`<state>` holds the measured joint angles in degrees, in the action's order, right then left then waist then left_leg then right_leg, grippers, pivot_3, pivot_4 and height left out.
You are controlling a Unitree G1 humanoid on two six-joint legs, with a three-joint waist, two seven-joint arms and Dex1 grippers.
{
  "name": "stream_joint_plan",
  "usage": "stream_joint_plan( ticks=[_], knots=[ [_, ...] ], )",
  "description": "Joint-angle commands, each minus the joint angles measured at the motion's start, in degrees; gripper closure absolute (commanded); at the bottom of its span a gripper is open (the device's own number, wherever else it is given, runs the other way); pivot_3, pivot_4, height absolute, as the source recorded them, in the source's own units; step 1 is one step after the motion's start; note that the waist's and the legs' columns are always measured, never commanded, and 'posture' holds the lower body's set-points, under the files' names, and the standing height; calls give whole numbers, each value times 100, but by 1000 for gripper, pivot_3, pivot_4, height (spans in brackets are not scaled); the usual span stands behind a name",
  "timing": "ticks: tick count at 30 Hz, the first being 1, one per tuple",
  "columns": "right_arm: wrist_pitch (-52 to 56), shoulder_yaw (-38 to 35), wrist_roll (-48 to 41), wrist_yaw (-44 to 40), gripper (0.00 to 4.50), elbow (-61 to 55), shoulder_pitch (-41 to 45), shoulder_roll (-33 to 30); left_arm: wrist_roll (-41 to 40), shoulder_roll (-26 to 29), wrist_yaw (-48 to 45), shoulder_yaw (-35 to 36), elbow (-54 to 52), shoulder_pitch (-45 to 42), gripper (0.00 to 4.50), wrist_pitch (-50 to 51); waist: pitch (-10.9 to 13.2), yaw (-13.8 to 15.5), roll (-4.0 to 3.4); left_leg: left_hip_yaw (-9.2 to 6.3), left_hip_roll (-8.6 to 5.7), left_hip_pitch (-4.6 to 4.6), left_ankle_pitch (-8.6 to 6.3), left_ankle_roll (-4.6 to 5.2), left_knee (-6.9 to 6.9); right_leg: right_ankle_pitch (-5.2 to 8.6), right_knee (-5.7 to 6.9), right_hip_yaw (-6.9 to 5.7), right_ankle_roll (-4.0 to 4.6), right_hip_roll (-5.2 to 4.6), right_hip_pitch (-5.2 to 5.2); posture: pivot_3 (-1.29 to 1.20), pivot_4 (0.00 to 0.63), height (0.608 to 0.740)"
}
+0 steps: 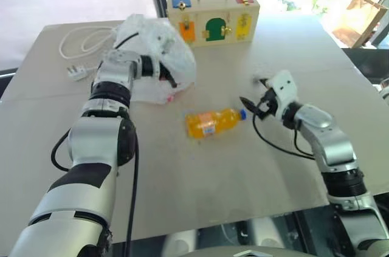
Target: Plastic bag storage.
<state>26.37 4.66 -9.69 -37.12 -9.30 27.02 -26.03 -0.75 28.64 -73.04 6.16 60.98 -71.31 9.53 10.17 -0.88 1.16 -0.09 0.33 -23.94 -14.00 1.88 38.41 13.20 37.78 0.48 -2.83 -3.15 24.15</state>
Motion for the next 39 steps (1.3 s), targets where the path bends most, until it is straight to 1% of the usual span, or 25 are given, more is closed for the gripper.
stream_joint_plan(
  ticks=[1,2,3,4,6,9,13,16,17,19,22,24,25,26,27,28,31,34,36,38,39],
  knots=[
    [389,-247,-784,-1119,42,-730,80,-712,-1025,353,-628,278,-2214,701,4500,1329,1,-19,-1,0,2,0,0,0,0,0,0,1,0,1,0,0,150,739],
    [613,-218,-1079,-1473,42,-952,69,-939,-1299,485,-733,285,-2990,1085,4500,1816,2,-64,-5,3,4,1,0,0,-1,0,-1,5,0,1,0,0,150,739],
    [684,36,-1188,-1814,42,-1190,74,-1129,-1566,671,-762,326,-3823,1630,4500,2324,1,-116,-7,5,19,3,0,0,-4,0,0,11,1,2,1,0,150,739],
    [716,221,-1246,-2003,42,-1357,74,-1254,-1771,808,-716,362,-4426,2026,4500,2690,1,-152,-7,6,25,4,0,0,-7,1,1,13,1,3,1,0,150,739],
    [561,759,-998,-2176,42,-1391,170,-1288,-2053,1065,-469,495,-5325,2777,4500,3289,0,-197,-6,8,34,12,0,-1,-10,1,7,22,2,12,1,0,150,739],
    [215,1470,-549,-2477,42,-1214,399,-1275,-2518,1475,-352,731,-6348,3771,4500,3931,1,-170,-5,6,36,22,-1,0,-3,2,13,23,3,15,0,0,150,739],
    [34,2018,-328,-2646,42,-1118,620,-1038,-2904,1804,-120,1027,-7064,4632,4500,4283,2,-87,-2,0,33,22,1,-1,16,2,19,11,3,9,-7,0,150,739],
    [-502,2836,603,-2597,42,-650,763,-883,-3054,1877,370,1406,-7487,5272,4500,4456,-1,-29,2,-6,32,28,1,-2,29,2,15,5,3,4,-25,0,150,739],
    [-663,2989,859,-2548,42,-485,802,-869,-3116,1896,469,1517,-7650,5470,4500,4495,-1,-25,4,-7,31,27,0,-2,30,2,13,4,3,4,-24,0,150,739],
    [-863,3069,1123,-2495,42,-255,848,-854,-3154,1879,729,1733,-7945,5819,4500,4415,-3,-8,6,-6,31,25,0,-2,30,2,13,4,4,3,-22,0,150,739],
    [-1003,3030,1289,-2690,42,-119,852,-996,-3064,1614,1382,2102,-8348,6180,4500,4024,-3,32,6,-17,32,24,2,-6,30,2,14,-7,6,2,-24,0,150,739],
    [-1099,2949,1339,-2754,42,-44,860,-1071,-3189,1203,2053,2291,-8703,6063,4500,3921,-5,60,7,-18,30,26,2,-6,29,2,13,-8,7,-5,-28,0,150,739],
    [-1129,2912,1339,-2793,560,-9,867,-1099,-3354,968,2324,2323,-8930,5945,4500,3878,-6,68,8,-23,29,26,2,-6,31,1,9,-14,6,-6,-33,0,150,739],
    [-1161,2878,1349,-2820,832,31,876,-1118,-3513,739,2569,2308,-9142,5815,4500,3839,-6,92,9,-24,26,26,2,-6,31,1,10,-15,6,-10,-35,0,150,739],
    [-1207,2846,1375,-2816,1398,93,898,-1109,-3677,497,2875,2261,-9291,5656,4500,3920,-9,108,15,-28,23,26,2,-6,33,1,8,-19,6,-14,-39,0,150,739],
    [-1221,2805,1376,-2802,1649,147,915,-1076,-3799,260,3161,2129,-9427,5503,4500,4011,-12,124,20,-32,21,25,2,-6,36,0,8,-23,5,-16,-40,0,150,739],
    [-1253,2735,1402,-2778,1711,312,979,-961,-3905,-371,3962,1552,-9624,5150,4500,4216,-16,155,24,-41,19,30,2,-6,44,-1,10,-30,5,-18,-53,0,150,739],
    [-1264,2680,1449,-2734,1712,411,1003,-893,-3825,-759,4493,1178,-9581,4942,4500,4103,-16,122,24,-34,16,44,2,-6,45,-1,16,-21,5,-12,-63,0,150,739],
    [-1249,2594,1492,-2631,1712,464,983,-883,-3936,-1170,5061,1290,-9406,4664,4500,4010,-16,115,24,-33,18,47,3,-6,45,-1,17,-16,6,-5,-63,0,150,739],
    [-1177,2477,1469,-2563,1712,507,946,-904,-4139,-1299,5260,1446,-9382,4576,4500,3986,-16,113,24,-33,20,47,3,-6,47,-2,18,-16,7,-2,-63,0,150,739],
    [-1127,2377,1437,-2505,1712,486,905,-944,-4268,-1255,5270,1603,-9379,4621,4500,3967,-16,105,24,-33,20,47,3,-6,48,-2,18,-16,7,-2,-63,0,150,739]
  ],
)
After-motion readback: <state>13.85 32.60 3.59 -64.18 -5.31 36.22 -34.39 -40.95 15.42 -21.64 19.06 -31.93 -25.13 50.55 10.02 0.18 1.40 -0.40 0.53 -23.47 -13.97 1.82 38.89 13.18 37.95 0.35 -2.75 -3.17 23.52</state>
